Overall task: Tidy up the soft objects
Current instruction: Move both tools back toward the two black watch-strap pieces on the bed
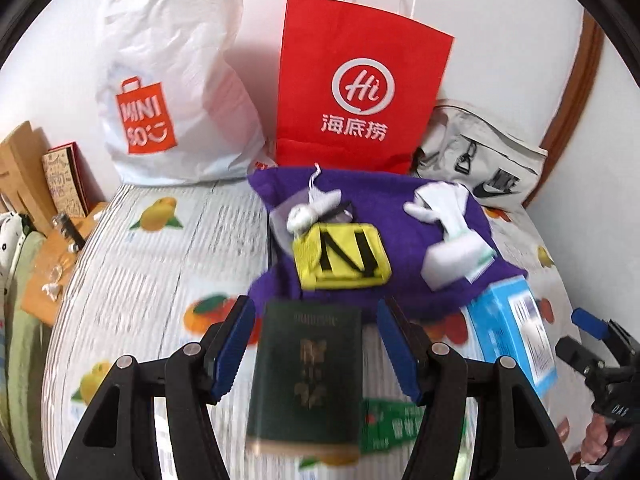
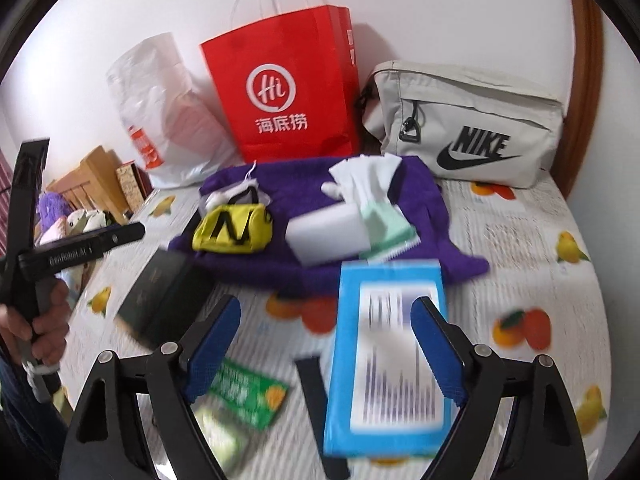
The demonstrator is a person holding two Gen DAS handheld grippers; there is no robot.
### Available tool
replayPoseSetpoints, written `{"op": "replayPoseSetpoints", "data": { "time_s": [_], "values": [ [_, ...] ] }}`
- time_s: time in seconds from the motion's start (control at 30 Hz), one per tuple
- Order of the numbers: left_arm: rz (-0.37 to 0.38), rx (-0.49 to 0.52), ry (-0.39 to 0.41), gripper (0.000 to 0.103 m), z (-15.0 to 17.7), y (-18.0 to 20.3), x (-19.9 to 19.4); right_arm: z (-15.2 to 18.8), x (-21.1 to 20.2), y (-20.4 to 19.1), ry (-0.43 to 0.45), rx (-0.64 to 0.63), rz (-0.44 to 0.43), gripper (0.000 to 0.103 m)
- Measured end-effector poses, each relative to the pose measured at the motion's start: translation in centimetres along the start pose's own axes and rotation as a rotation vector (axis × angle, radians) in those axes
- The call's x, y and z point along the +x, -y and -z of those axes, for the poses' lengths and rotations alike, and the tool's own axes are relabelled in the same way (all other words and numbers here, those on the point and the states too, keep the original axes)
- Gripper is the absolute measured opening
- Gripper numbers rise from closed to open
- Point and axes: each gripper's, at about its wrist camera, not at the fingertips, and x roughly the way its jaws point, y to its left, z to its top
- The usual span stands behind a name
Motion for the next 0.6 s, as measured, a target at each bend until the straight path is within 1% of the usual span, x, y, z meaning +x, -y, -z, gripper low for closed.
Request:
{"op": "replayPoseSetpoints", "data": {
  "time_s": [0.07,0.1,0.13,0.17,0.23,0.3,0.4,0.53,0.57,0.6],
  "values": [
    [0.009,-0.010,-0.003,0.061,1.5,-0.1,-0.9,1.8,-0.9,-0.2,-0.001,-0.009,-0.003,0.081],
    [0.013,-0.015,-0.003,0.061,2.1,-0.1,-1.2,2.9,-1.2,-0.1,-0.007,-0.008,-0.009,0.075],
    [0.017,-0.024,-0.007,0.061,2.8,-0.2,-1.5,4.2,-1.4,-0.1,-0.026,-0.002,-0.019,0.069],
    [0.022,-0.033,-0.015,0.061,3.6,-0.3,-1.7,5.0,-1.4,0.0,-0.044,0.001,-0.026,0.067],
    [0.029,-0.045,-0.031,0.061,4.9,-0.4,-1.9,7.1,-1.1,0.2,-0.081,0.004,-0.035,0.057],
    [0.030,-0.048,-0.039,0.061,6.2,-0.5,-2.2,8.8,-0.5,0.5,-0.110,0.008,-0.036,0.053],
    [0.042,-0.047,-0.040,0.061,7.8,-0.4,-2.7,10.5,1.0,1.0,-0.135,0.021,-0.034,0.051],
    [0.043,-0.026,-0.056,0.061,9.8,-0.1,-3.0,11.3,3.7,1.5,-0.174,0.024,-0.009,0.044],
    [0.043,-0.025,-0.063,0.061,10.2,-0.1,-2.9,11.5,4.2,1.5,-0.178,0.020,-0.001,0.044],
    [0.041,-0.024,-0.071,0.061,10.6,-0.2,-2.9,11.5,4.4,1.2,-0.151,-0.006,0.013,0.044]
  ]
}}
